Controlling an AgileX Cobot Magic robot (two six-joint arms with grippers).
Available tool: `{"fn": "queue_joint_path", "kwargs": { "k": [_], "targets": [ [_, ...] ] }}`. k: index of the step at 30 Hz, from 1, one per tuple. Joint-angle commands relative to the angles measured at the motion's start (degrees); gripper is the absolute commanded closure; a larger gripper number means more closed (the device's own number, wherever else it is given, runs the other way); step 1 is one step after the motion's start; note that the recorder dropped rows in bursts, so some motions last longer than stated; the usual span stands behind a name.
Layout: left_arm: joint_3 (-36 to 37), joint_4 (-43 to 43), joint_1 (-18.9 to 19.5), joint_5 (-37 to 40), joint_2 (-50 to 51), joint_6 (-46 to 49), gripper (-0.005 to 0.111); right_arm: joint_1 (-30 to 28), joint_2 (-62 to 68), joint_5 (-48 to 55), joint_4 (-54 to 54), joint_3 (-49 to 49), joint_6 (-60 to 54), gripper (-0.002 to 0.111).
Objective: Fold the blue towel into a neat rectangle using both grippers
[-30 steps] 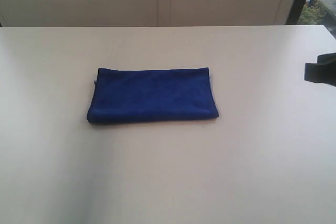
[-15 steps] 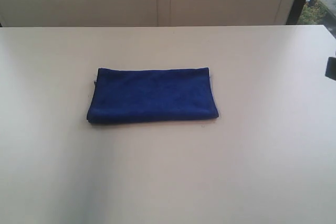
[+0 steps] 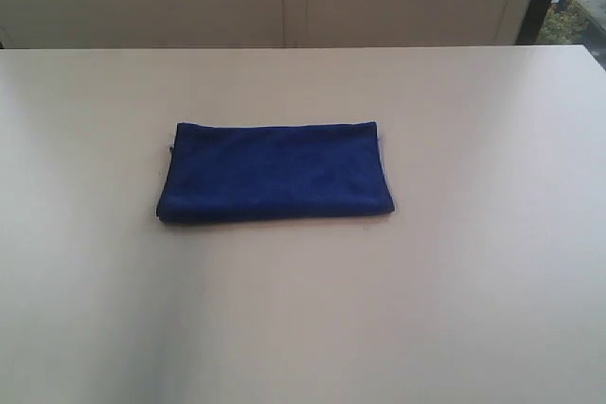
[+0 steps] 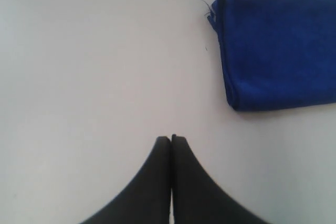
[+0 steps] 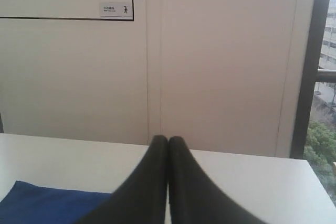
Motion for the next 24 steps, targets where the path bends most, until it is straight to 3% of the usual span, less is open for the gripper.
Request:
{"fn": "queue_joint_path", "kwargs": {
  "k": [1, 9, 24],
  "targets": [
    [0.34, -0.33, 0.24, 0.38, -0.50, 0.11, 0.107, -2.72, -1.45, -0.07, -0.34, 0.77, -0.30, 0.108],
    [0.34, -0.33, 0.24, 0.38, -0.50, 0.11, 0.107, -7.11, -6.62, -0.08, -0.17, 3.20, -0.30, 0.108],
    [0.34, -0.33, 0.24, 0.00, -0.50, 0.11, 0.107, -7.25, -8.57, 0.89, -0.28, 7.61, -0.30, 0.108]
  ]
}}
